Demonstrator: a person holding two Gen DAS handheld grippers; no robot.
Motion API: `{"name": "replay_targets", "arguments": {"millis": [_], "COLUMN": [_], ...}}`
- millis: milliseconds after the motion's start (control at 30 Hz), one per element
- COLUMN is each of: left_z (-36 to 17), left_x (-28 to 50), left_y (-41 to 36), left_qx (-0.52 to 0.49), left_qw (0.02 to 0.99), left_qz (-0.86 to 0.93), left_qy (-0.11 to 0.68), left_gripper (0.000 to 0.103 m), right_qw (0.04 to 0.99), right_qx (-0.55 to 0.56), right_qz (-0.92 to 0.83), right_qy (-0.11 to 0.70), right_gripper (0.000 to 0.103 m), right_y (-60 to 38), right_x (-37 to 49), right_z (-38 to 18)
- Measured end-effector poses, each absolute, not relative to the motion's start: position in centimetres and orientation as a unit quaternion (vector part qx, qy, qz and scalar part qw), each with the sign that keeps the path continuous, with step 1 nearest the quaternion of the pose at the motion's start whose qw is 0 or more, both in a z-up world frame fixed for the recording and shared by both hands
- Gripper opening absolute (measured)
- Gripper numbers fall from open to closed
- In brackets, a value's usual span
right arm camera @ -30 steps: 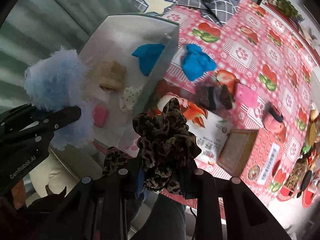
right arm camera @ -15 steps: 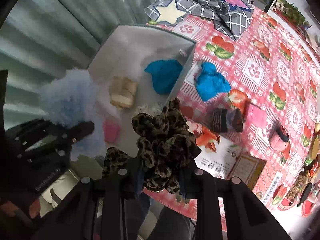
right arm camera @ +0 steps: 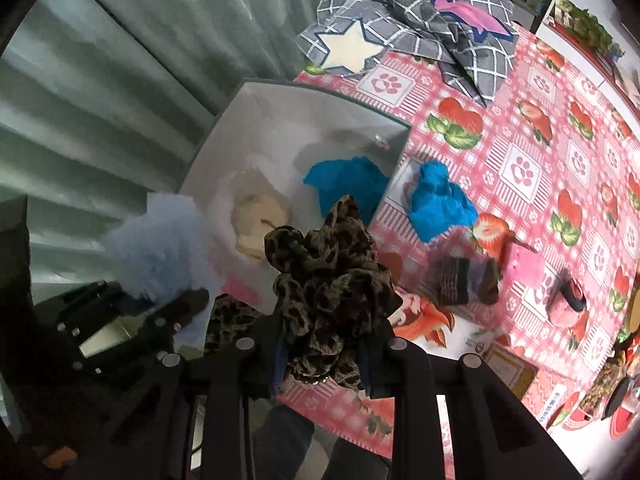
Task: Organize soft objects
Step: 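Open both tools to drop the plush and scrunchie into the box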
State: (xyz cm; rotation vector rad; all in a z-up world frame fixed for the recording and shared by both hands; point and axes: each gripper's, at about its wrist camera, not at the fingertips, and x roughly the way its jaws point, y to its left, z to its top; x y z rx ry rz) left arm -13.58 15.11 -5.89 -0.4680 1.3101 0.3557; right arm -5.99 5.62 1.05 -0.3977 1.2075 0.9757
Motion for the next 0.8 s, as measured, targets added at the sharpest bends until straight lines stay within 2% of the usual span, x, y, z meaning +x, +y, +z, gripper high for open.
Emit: {"name": "replay_targets", "arguments": {"millis": [500, 567, 600, 633, 700, 733, 767, 800], "left_z": [-6.2, -6.3, -6.3, -6.3, -6.2, -6.1, -6.0, -6.0], "left_x": [-12.5, -12.8, -13.0, -13.1, -13.2, -13.4, -13.4, -13.5], "left_y": [16.6, 16.5, 16.3, 16.2, 16.0, 15.9, 15.9, 15.9], "left_qx": [-0.224, -0.227, -0.228, -0.228, -0.228, -0.229, -0.231, -0.234], "left_qw": [0.750, 0.749, 0.749, 0.750, 0.752, 0.753, 0.755, 0.756], "left_qz": [0.185, 0.183, 0.182, 0.182, 0.183, 0.183, 0.183, 0.183], "left_qy": [0.595, 0.594, 0.594, 0.593, 0.590, 0.589, 0.586, 0.584], "left_gripper": [0.028, 0.037, 0.048, 0.055, 0.078, 0.081, 0.081, 0.082], "right_qw": [0.695, 0.693, 0.692, 0.690, 0.691, 0.694, 0.697, 0.696], "right_qx": [-0.184, -0.186, -0.186, -0.186, -0.182, -0.180, -0.177, -0.176], "right_qz": [0.455, 0.460, 0.463, 0.466, 0.469, 0.470, 0.472, 0.473], "right_qy": [0.526, 0.523, 0.522, 0.522, 0.518, 0.515, 0.510, 0.510], "right_gripper": [0.029, 0.029, 0.029, 0.031, 0.048, 0.060, 0.064, 0.064], "right_y": [9.6, 9.9, 10.0, 10.1, 10.2, 10.1, 10.0, 10.0], "right_x": [-4.7, -4.8, -4.9, -5.0, -5.1, -5.1, -5.1, -5.0], "right_z": [2.0, 2.1, 2.1, 2.1, 2.2, 2.3, 2.5, 2.6]}}
